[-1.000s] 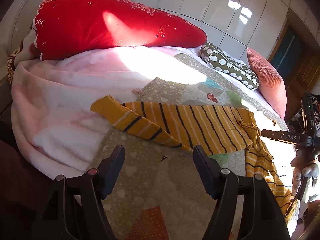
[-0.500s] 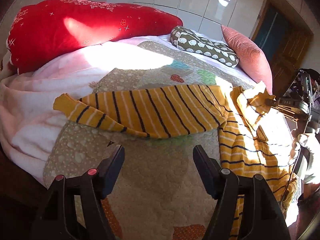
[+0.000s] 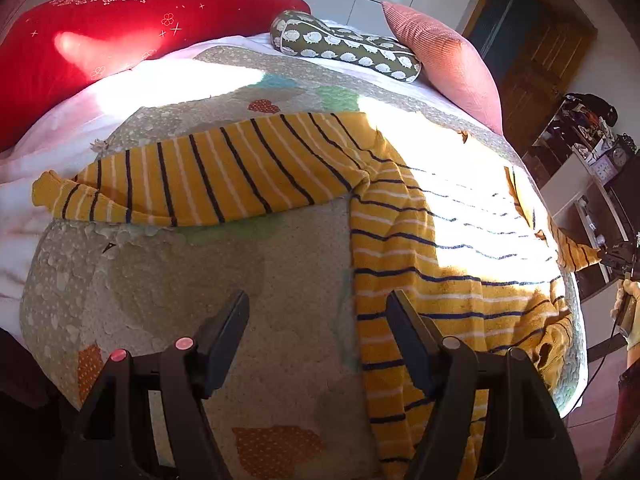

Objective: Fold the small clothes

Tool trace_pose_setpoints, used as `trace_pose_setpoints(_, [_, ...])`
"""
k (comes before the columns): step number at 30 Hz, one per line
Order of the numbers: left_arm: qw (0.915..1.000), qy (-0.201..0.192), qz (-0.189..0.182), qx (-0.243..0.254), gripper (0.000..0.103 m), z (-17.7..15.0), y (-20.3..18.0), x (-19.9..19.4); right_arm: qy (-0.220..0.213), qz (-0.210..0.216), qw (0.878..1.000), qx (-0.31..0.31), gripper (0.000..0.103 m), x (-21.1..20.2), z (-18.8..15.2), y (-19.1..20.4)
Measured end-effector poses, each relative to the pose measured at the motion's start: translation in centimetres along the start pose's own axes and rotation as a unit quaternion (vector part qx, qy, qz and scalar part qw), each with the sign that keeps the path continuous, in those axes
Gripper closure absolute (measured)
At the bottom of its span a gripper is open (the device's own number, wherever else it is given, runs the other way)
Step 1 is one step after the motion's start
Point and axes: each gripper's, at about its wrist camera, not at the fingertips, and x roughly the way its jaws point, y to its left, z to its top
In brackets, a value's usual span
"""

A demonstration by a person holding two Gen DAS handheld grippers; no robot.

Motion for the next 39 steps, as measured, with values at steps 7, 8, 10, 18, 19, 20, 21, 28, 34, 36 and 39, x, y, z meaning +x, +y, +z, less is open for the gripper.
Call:
trace_pose_setpoints(7, [0.9991, 0.032, -0.014, 0.023, 0.033, -2.4, -1.5, 1.0, 0.039, 0.185, 0.981, -0.035, 0.05, -2.9, -8.6, 1.0])
trace_pose_setpoints(8, [0.999, 0.035, -0.018, 0.024, 0.033, -2.7, -1.6, 1.0, 0.052, 0.213, 0.975, -0.03, 0.05, -3.1, -9.7, 1.4])
trace_pose_setpoints(10, [0.9985, 0.038, -0.029, 0.028, 0.033, -3.5, -1.9, 1.0, 0.075, 0.267, 0.961, -0.019, 0.05, -3.5, -12.3, 2.0])
trace_pose_setpoints(18, [0.9934, 0.075, -0.079, 0.035, 0.023, -6.7, -3.1, 2.1, 0.089, 0.3, 0.948, -0.068, 0.049, -6.9, -22.3, 4.1])
trace_pose_setpoints(19, [0.9929, 0.075, -0.085, 0.037, 0.021, -7.0, -3.4, 2.0, 0.084, 0.295, 0.949, -0.075, 0.047, -7.4, -23.1, 4.2])
trace_pose_setpoints(20, [0.992, 0.077, -0.093, 0.038, 0.02, -7.3, -3.6, 1.9, 0.083, 0.292, 0.95, -0.077, 0.043, -7.7, -23.7, 4.2])
trace_pose_setpoints(21, [0.9911, 0.08, -0.1, 0.037, 0.019, -7.6, -3.8, 1.9, 0.082, 0.297, 0.948, -0.076, 0.042, -8.1, -24.2, 4.2])
trace_pose_setpoints(28, [0.9878, 0.1, -0.113, 0.04, 0.019, -9.4, -4.6, 1.4, 0.092, 0.314, 0.945, -0.023, 0.041, -7.2, -24.8, 3.8])
trace_pose_setpoints(34, [0.9819, 0.13, -0.116, 0.075, 0.087, -10.7, -6.8, 1.5, 0.043, 0.304, 0.951, -0.041, 0.041, -10.4, -25.2, 5.3])
trace_pose_setpoints(36, [0.9821, 0.132, -0.112, 0.074, 0.088, -10.9, -6.9, 1.6, 0.023, 0.308, 0.948, -0.075, 0.041, -12.1, -25.5, 6.2])
trace_pose_setpoints(39, [0.9817, 0.136, -0.123, 0.054, 0.091, -10.7, -6.2, 1.7, 0.004, 0.295, 0.941, -0.164, 0.04, -13.5, -26.6, 8.7])
